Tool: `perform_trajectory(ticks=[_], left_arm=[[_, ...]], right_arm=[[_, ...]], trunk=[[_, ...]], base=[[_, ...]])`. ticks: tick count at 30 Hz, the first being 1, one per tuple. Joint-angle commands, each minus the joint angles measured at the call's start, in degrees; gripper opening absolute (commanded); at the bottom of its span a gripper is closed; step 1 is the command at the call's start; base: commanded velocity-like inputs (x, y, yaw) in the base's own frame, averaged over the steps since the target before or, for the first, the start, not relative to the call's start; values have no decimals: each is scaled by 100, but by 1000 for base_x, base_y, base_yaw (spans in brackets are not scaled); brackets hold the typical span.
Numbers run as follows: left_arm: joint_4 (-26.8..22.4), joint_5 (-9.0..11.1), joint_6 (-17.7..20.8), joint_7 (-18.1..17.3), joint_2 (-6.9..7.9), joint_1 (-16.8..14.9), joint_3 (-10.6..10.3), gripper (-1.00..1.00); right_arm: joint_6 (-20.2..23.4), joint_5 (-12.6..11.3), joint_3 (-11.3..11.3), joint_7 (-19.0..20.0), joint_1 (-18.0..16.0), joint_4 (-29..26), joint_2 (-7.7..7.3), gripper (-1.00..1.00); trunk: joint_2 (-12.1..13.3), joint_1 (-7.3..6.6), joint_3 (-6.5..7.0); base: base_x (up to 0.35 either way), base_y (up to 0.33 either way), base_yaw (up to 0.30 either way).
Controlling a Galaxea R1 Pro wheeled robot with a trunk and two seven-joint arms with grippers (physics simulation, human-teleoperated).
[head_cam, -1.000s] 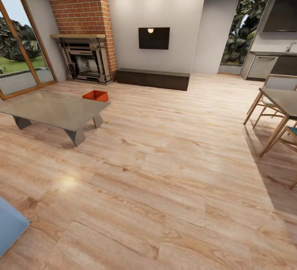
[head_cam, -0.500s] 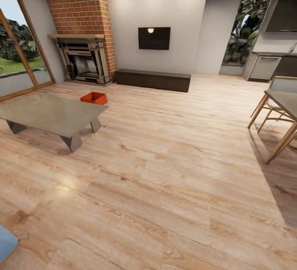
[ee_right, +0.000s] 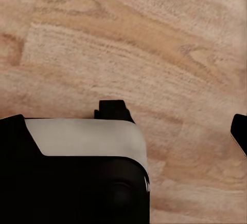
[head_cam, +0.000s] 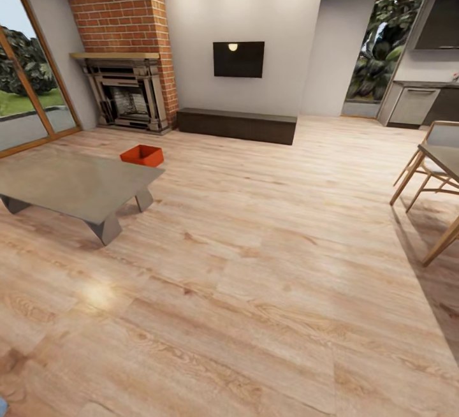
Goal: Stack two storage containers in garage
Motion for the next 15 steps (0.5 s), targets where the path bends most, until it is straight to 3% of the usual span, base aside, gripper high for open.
perform_trajectory(ticks=[1, 15], left_arm=[[-3, 38, 7, 15, -1, -3, -1, 100], [-3, 38, 3, 15, -1, -3, 2, 100]], right_arm=[[-29, -55, 48, -2, -6, 18, 6, 100], [-50, -55, 48, -2, -4, 18, 2, 100]], trunk=[[-2, 3, -5], [-2, 3, -5]], base=[[322, 0, 0], [322, 0, 0]])
